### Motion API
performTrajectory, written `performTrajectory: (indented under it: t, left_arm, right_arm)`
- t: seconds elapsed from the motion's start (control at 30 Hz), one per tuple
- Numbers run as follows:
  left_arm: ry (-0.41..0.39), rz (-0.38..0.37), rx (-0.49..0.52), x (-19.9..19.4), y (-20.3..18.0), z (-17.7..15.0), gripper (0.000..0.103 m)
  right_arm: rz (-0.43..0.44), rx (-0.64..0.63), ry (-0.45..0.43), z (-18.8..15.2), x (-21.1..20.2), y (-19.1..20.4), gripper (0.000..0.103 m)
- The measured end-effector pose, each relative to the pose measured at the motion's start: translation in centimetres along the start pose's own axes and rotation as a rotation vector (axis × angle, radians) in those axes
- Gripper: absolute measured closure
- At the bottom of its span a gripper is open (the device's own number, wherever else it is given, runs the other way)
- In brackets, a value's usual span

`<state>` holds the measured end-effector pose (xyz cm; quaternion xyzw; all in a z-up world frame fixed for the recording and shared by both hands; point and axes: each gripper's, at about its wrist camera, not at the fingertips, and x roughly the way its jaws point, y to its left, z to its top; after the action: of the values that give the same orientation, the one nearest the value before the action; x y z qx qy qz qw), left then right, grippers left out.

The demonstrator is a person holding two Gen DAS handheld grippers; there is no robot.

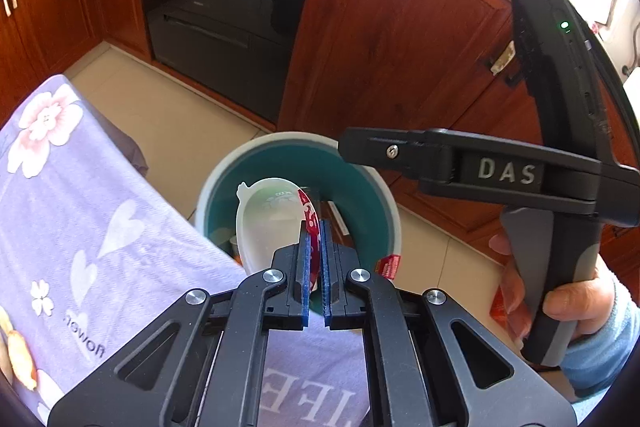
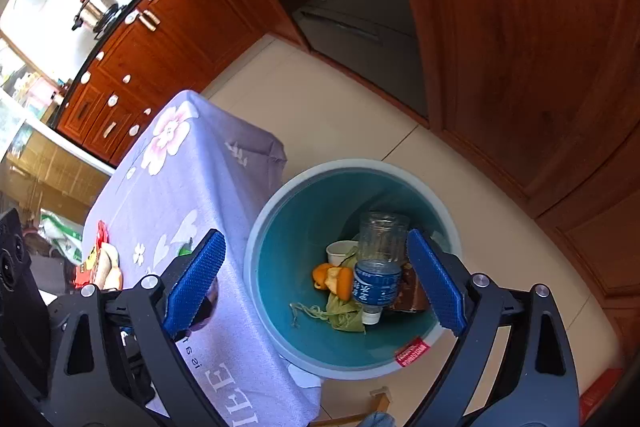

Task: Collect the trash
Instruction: 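Open the left gripper to drop the lid while the right gripper drops the peel, then move both grippers back over the table toward the coconut shell and wrapper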

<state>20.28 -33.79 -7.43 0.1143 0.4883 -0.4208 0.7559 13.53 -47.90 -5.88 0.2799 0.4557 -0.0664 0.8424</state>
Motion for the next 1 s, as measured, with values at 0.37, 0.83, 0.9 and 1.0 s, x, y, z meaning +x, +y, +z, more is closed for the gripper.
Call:
performTrajectory:
  t: [0.37, 0.83, 0.9, 1.0]
  left_arm:
    - [0.022, 0.005, -0.024, 2.4, -1.0, 1.2, 0.034]
    - [-0.047, 0.010, -0.046, 0.2, -0.5, 0.7, 0.006]
    - [-0.048, 0.014, -0.042, 0.1, -0.9, 0.8, 0.006]
    - [-0.062, 0.015, -0.038, -1.0, -1.0, 0.4, 0.005]
  right_arm:
    - [-0.064, 0.025, -0.045, 0.4, -1.9, -1.3, 0.015]
    - [-0.085, 0.011, -0.067, -0.3, -3.3, 0.0, 0.015]
    - [-0.087, 0.012, -0.075, -0.4, -3.7, 0.1, 0.015]
    - [-0.090, 0.013, -0.080, -0.7, -4.1, 0.3, 0.015]
